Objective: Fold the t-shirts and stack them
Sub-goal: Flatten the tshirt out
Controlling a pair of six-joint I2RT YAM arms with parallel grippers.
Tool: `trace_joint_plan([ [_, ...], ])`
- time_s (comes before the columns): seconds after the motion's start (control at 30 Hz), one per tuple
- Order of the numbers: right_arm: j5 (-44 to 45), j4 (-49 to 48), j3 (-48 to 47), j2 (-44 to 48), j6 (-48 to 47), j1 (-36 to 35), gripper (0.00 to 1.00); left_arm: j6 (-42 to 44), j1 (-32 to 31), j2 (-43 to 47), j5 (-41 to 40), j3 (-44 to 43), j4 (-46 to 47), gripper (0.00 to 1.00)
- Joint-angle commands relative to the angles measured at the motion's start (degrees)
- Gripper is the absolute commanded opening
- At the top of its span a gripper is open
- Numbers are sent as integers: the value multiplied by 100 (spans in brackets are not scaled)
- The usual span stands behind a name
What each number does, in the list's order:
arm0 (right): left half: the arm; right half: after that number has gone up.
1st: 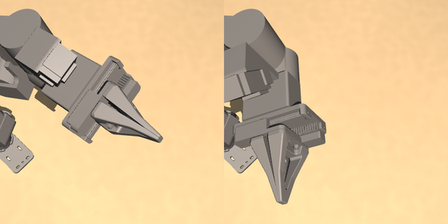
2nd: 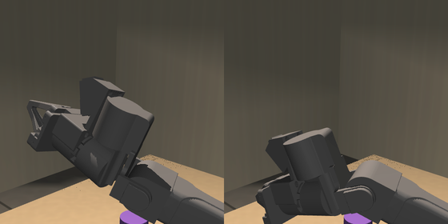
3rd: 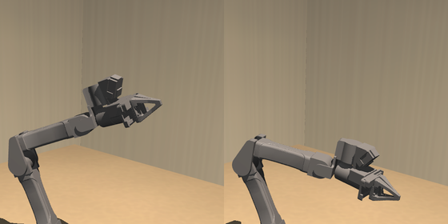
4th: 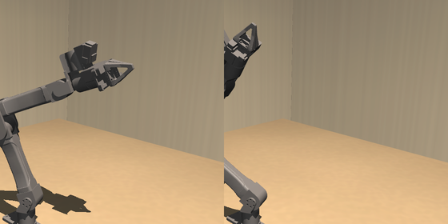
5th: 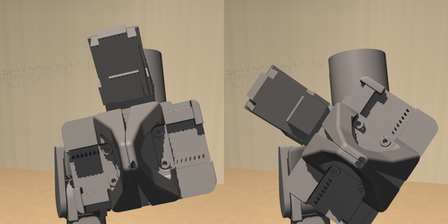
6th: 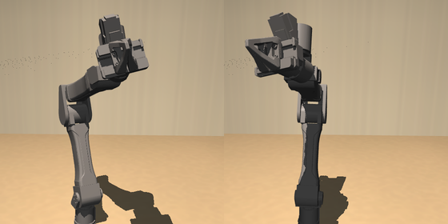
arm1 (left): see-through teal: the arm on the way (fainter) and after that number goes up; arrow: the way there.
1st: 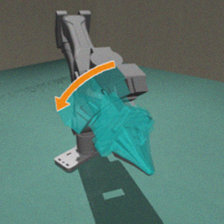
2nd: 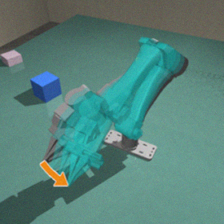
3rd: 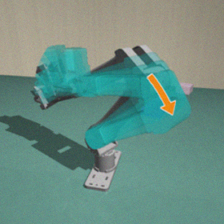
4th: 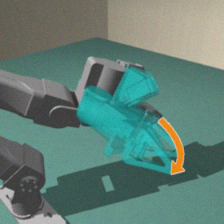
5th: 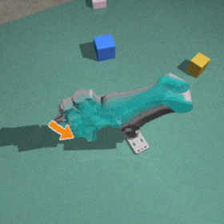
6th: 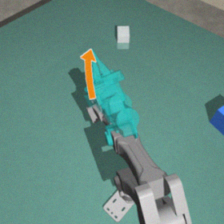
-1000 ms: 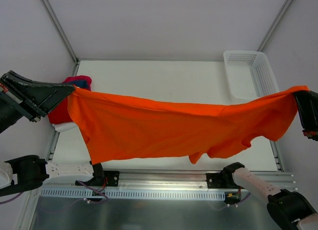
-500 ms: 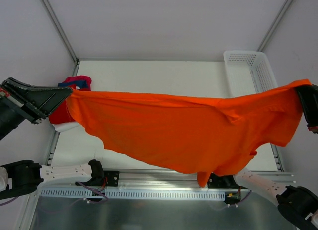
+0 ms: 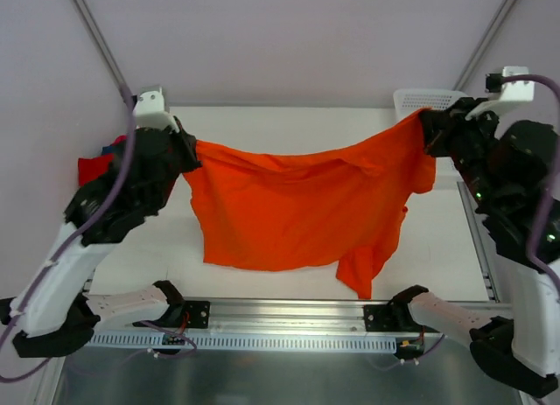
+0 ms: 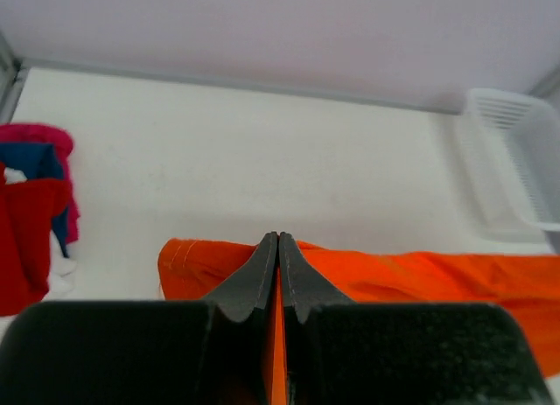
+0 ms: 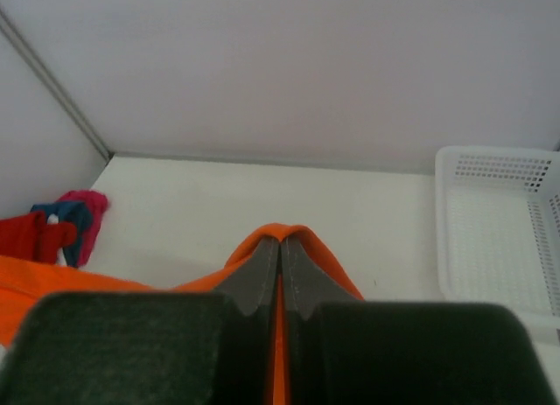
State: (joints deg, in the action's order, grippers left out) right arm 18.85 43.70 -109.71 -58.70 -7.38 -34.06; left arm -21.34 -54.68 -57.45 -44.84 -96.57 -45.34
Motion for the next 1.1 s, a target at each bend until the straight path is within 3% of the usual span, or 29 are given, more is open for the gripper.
trace_joint_plan([
  [0.0, -1169, -956, 999, -230, 734, 1448, 0, -246, 1900, -632, 1282, 761, 631, 0],
  [0.13, -2145, -1461, 1786, -947, 1045, 2280, 1, -239, 2777, -1530, 1530, 1360, 1307, 0],
  [0.2, -2385, -1601, 1830, -1397, 1150, 2578, 1, -309, 3075, -2257, 1793, 1230, 1405, 0],
  [0.23, -2578, -1758, 1787, -2086, 1246, 2719, 1, -361, 3434, -3053, 1977, 898, 1423, 0],
  [0.3, -2693, -1803, 1708, -2572, 1256, 2790, 1, -379, 3595, -3540, 2075, 651, 1449, 0],
  [0.63, -3168, -1023, -1409, -6125, 1449, 2879, 1, 253, 3956, -6347, 2382, -2153, 1467, 0],
  [0.7, -3168, -697, -2376, -6852, 1502, 2888, 4, 367, 3973, -6804, 2410, -2733, 1449, 51],
  [0.73, -3142, -618, -2640, -7040, 1511, 2879, 12, 403, 3982, -6927, 2236, -3040, 1441, 77],
  [0.77, -3116, -635, -2939, -7189, 1529, 2888, 53, 490, 3991, -7146, 2121, -3164, 1440, 99],
  [0.83, -3046, -818, -2951, -7323, 1476, 2888, 78, 613, 4008, -7315, 1893, -3506, 1449, 99],
  [0.97, -2861, -1705, -2163, -6850, 1064, 2888, 80, 772, 4026, -7123, 1926, -3570, 1607, 99],
  [1.07, -3070, -1786, -1993, -6401, 1071, 2923, 81, 641, 4009, -6649, 2172, -3483, 1616, 99],
])
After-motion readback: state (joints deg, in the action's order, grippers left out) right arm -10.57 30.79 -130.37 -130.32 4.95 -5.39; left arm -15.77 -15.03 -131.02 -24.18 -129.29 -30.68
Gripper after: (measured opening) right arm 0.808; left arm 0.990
